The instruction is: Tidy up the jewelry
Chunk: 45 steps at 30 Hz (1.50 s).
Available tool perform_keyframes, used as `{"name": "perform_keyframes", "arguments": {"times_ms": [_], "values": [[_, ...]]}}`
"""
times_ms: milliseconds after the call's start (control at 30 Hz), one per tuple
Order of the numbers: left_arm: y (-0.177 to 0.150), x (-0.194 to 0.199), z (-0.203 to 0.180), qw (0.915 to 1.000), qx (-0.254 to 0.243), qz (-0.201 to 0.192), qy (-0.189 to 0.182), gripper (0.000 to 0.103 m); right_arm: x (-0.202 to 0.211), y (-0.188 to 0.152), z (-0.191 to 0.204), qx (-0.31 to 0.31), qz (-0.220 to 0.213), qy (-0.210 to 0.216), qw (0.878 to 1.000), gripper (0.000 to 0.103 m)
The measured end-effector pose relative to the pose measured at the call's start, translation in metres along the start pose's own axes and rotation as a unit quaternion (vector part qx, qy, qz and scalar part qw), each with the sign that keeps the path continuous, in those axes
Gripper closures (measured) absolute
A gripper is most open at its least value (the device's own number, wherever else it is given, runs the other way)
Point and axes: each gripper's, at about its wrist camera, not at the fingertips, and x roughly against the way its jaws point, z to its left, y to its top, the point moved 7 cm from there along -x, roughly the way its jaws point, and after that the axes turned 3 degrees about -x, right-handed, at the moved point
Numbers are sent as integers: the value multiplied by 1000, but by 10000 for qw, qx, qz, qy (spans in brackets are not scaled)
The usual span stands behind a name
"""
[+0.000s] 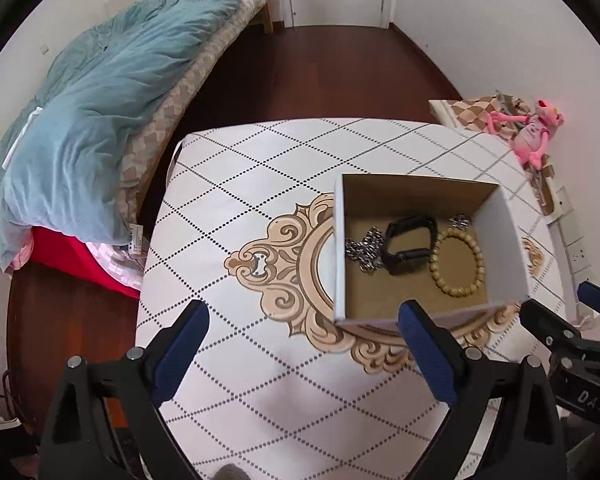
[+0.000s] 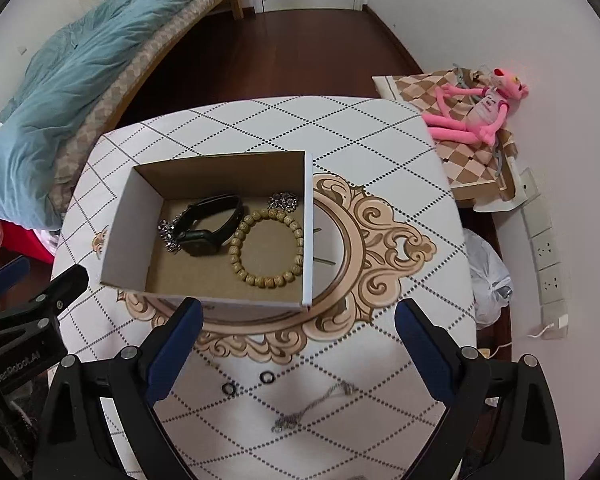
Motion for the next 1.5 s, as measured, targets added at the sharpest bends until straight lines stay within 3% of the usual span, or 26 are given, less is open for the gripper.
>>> {"name": "perform_keyframes", "arguments": {"times_ms": [567,933,1067,1167,1333,1433,1467,1500], "values": [[-23,111,2,9948,117,-1008,57,6,130,-34,-18,-242,-1140,-232,9929,5],[-28,145,4,9925,168,-1209,56,6,188,-43,-11,-219,-1565,-72,9874,5],[-32,130,2,9932,210,-1141,44,6,172,-45,-15,-361,-1424,64,9891,5],[-39,112,1,9939,188,-1078,103,6,138,-52,-30,-534,-1170,-21,9917,5],[-61,56,-2,9977,108,-551,392,6,59,-80,-53,-902,-402,134,9950,5],[-74,26,-4,9987,136,-222,437,6,22,-91,-69,-1120,-312,192,9930,6],[-80,14,-5,9987,124,-97,492,6,11,-94,-74,-1161,-304,157,9926,7],[-83,6,-5,9986,112,-33,521,6,-1,-97,-78,-1185,-265,126,9925,17]]}}
